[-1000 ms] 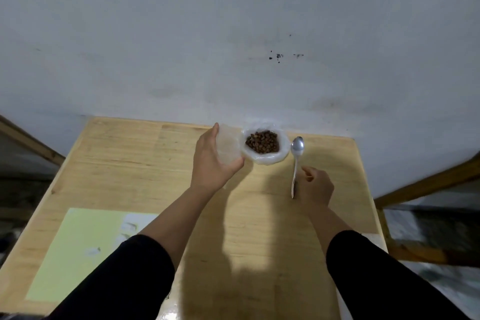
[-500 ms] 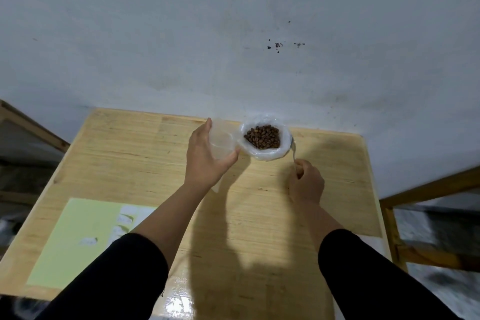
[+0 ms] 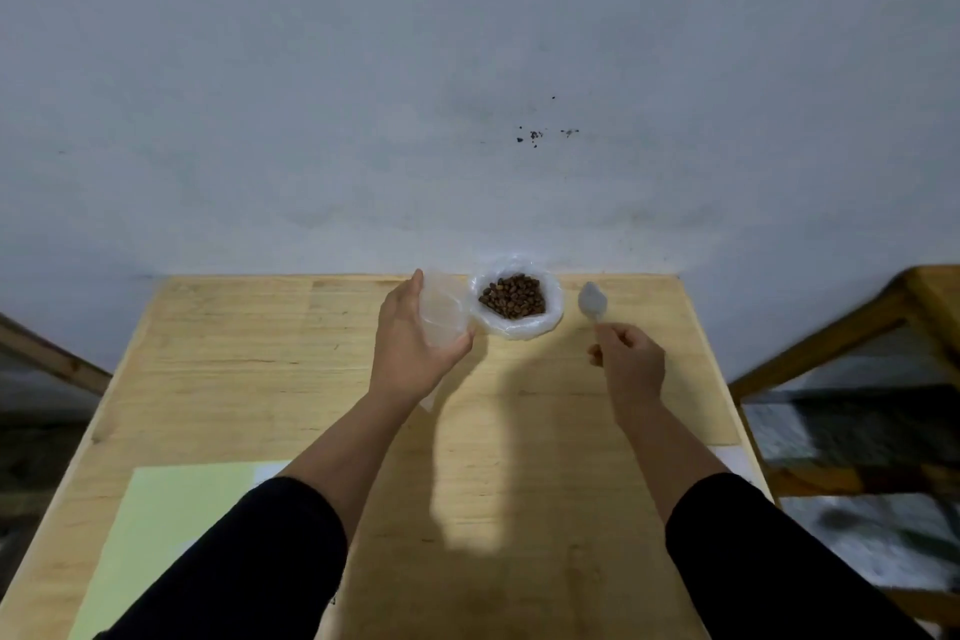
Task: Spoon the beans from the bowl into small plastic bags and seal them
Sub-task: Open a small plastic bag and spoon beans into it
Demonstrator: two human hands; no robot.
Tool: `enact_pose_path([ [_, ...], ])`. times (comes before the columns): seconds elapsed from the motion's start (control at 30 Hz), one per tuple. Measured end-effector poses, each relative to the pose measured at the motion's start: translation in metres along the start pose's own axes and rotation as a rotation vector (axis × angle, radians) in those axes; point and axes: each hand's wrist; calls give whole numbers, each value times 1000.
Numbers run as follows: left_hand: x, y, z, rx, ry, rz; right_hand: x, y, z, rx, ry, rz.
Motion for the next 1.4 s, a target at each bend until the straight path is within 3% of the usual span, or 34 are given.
enact_pose_path([
  [0.13,8,-4,-1,-2,-59,-13,3,-17,-14,155,4,46],
  [0.27,12,-8,-2,-17,-98,-36,-1,-33,-24,244,112,-81],
  [0.47,7,-15,4,-4,-125,-36,-16,-40,-17,236,188,-77],
  [0.73,-11,-21,12,55,-116,-11,-40,-30,22,218,136,-223],
  [0.87,-21,-24,15,85,-124,-23,-56,-25,34,60,18,-15],
  [1.0,-28,-23,18,102,-136,-2,-59,-19,45,-138,18,245],
  [1.2,-40,-21,23,120,-150,16,-45,-24,56,-192,56,348],
  [1.4,-49,-13,29,92,-174,32,-28,-43,57,-173,-33,562],
])
Point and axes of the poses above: each hand's wrist, its own z-axis towards the middle knuckle, its own x-axis out of the back of the hand, y = z × x, and after that the axes turned 12 degrees about -z, right-handed
